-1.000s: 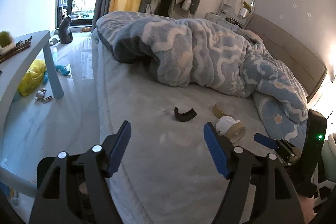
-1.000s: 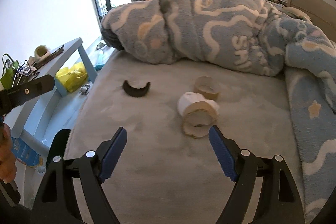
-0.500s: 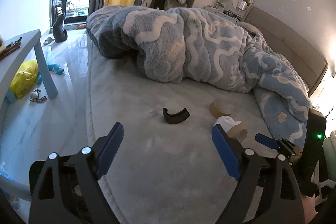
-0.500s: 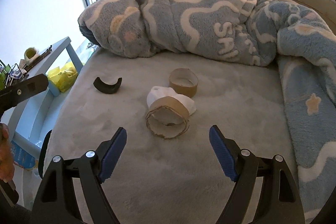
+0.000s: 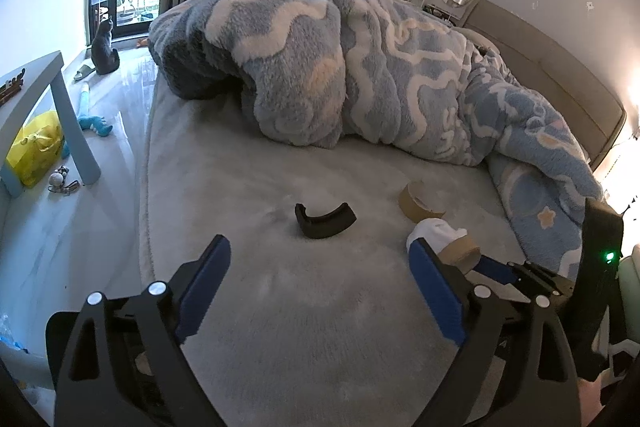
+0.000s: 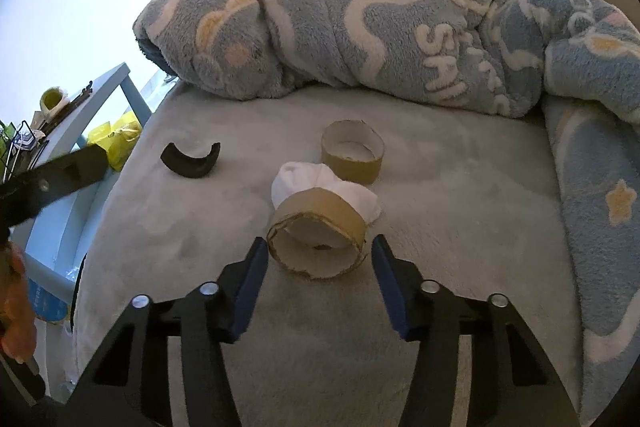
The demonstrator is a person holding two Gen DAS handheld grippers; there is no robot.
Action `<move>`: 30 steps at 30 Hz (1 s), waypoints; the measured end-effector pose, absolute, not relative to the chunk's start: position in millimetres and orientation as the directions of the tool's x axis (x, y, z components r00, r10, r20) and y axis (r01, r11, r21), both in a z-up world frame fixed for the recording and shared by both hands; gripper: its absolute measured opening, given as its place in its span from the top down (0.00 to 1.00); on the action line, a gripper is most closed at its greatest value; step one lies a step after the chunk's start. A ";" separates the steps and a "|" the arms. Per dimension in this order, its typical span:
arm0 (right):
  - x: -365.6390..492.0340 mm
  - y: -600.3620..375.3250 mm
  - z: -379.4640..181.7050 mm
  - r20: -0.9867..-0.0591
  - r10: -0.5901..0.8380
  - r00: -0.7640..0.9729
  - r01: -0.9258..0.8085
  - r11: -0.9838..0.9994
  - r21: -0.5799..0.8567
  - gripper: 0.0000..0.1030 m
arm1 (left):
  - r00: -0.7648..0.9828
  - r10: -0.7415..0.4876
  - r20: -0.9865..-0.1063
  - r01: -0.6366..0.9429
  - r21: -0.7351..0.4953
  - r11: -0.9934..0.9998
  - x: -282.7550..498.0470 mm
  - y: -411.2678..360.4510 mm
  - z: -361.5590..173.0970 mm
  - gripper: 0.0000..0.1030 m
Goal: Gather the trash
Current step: 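Close the right gripper on the brown tape roll and lift it, then grasp the second black curved piece with the left gripper while the right gripper holds the tape roll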
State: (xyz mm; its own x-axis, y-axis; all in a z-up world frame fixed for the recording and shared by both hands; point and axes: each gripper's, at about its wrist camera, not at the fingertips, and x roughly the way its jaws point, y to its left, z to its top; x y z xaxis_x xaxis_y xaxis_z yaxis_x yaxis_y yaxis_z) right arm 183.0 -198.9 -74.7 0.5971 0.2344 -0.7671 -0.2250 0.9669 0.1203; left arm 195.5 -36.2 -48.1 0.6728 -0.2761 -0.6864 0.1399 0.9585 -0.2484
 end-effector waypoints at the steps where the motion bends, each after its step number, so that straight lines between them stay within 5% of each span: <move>1: 183.3 -198.8 -74.8 -0.767 0.238 0.596 -0.228 0.966 0.122 0.52 | 0.670 -0.276 -0.689 0.140 -0.248 0.959 197.4 -37.3 -49.5 0.10; 30: 168.9 -245.2 -59.5 -0.711 0.398 0.579 -0.298 0.916 0.270 0.52 | 0.665 -0.062 -0.745 0.046 -0.043 0.998 246.8 -82.2 -86.6 0.11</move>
State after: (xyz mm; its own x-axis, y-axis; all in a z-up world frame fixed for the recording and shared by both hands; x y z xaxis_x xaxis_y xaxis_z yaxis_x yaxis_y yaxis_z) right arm 168.9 -245.2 -59.5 0.5789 0.3983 -0.7115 -0.2978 0.9156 0.2703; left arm 246.8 -82.2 -86.6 0.6645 -0.0623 -0.7447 0.0456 0.9980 -0.0428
